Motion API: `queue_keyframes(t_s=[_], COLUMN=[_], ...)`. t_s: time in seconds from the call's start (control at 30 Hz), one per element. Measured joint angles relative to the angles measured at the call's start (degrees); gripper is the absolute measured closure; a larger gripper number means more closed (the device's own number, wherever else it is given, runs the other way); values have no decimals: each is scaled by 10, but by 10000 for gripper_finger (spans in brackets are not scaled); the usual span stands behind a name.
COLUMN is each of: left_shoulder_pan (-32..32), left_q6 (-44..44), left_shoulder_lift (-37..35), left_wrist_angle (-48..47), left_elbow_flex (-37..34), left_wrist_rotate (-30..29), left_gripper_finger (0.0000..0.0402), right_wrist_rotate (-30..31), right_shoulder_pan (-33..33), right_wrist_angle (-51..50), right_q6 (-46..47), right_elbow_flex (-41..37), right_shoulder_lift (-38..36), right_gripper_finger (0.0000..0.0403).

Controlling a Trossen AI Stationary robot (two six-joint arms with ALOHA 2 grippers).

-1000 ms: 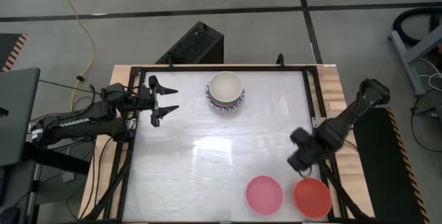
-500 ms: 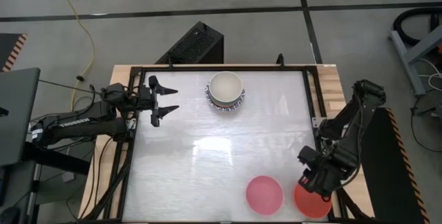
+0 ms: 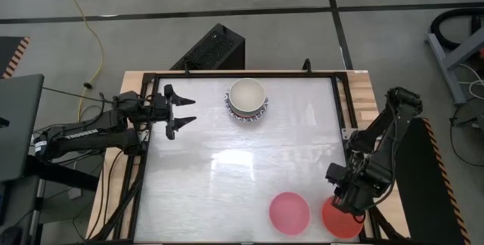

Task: Nest bowls inside each other
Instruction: Stack the orange bowl on top of the white bowl

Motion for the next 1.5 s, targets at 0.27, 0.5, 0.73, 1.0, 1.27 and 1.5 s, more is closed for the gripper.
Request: queue_keyframes(t_s=[0.27,0.5,0.73,1.0,1.27,1.5], left_shoulder_pan=[0,0,0,0,0,0], left_q6=[0,0,11,16,22,26], left_shoulder_lift=[0,0,0,0,0,0], left_wrist_angle=[3,3,-3,-3,-10,-6], left_elbow_flex=[0,0,0,0,0,0], left_wrist_rotate=[0,-3,-3,-3,-3,-3], left_gripper_finger=[127,127,127,127,127,127], right_wrist_rotate=[-16,-10,-17,-19,-26,-66], right_shoulder_pan=[-8,-3,-4,-4,-8,-17], right_wrist_angle=[108,81,90,90,93,104], right_q6=[-35,-102,-140,-154,-159,-176], right_elbow_flex=[-73,-73,-73,-73,-73,-72], right_shoulder_lift=[0,15,41,42,66,94], right_gripper_finger=[214,214,214,214,214,214])
